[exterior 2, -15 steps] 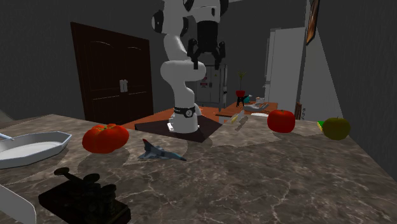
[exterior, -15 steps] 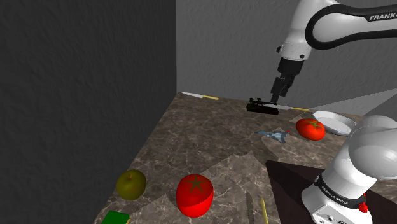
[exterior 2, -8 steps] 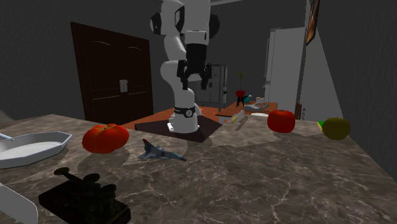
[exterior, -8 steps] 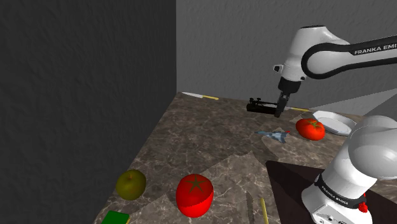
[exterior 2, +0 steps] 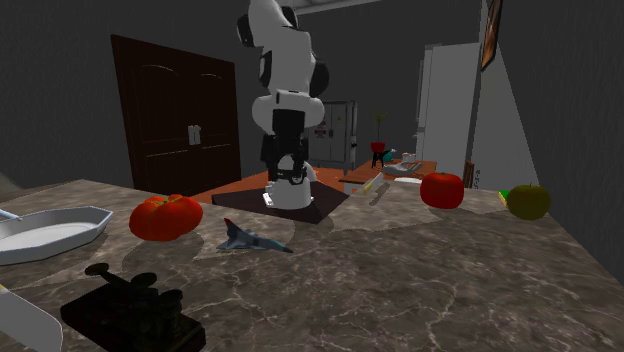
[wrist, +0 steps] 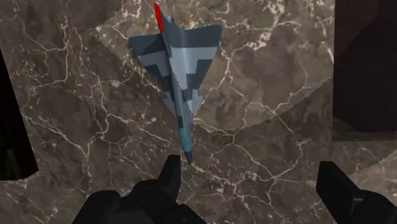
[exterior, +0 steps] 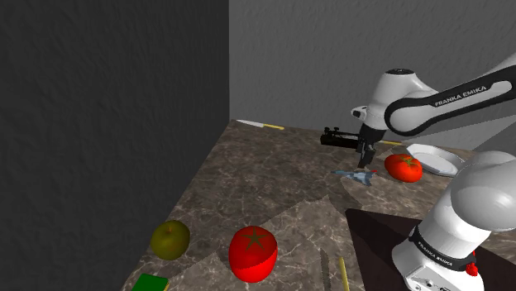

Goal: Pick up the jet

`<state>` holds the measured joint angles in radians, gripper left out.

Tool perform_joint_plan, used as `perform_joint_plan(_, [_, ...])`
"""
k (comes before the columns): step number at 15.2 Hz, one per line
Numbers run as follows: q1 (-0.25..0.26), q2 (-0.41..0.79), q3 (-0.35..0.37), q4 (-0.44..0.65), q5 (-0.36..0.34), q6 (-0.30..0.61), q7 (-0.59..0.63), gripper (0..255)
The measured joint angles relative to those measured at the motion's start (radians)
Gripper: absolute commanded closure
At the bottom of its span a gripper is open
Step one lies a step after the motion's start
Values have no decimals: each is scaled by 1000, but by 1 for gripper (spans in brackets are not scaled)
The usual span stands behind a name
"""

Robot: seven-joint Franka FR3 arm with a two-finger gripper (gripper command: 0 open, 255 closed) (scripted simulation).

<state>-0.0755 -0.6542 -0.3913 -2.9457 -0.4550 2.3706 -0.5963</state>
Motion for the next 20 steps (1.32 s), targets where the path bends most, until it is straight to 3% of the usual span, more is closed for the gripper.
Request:
perform_joint_plan(6, [-4,320,-159,32,-134,350,-216,0])
perform_joint_plan(8, [12,429,-203,50,-144,461,-285,0])
perform_joint_plan(16, [43,647,-234,61,-91,675,-339,0])
perform_joint_plan(17, [45,658,-232,62,-82,685,-342,255])
perform_joint_plan(20, [47,668,-230,64,-72,693,-346,255])
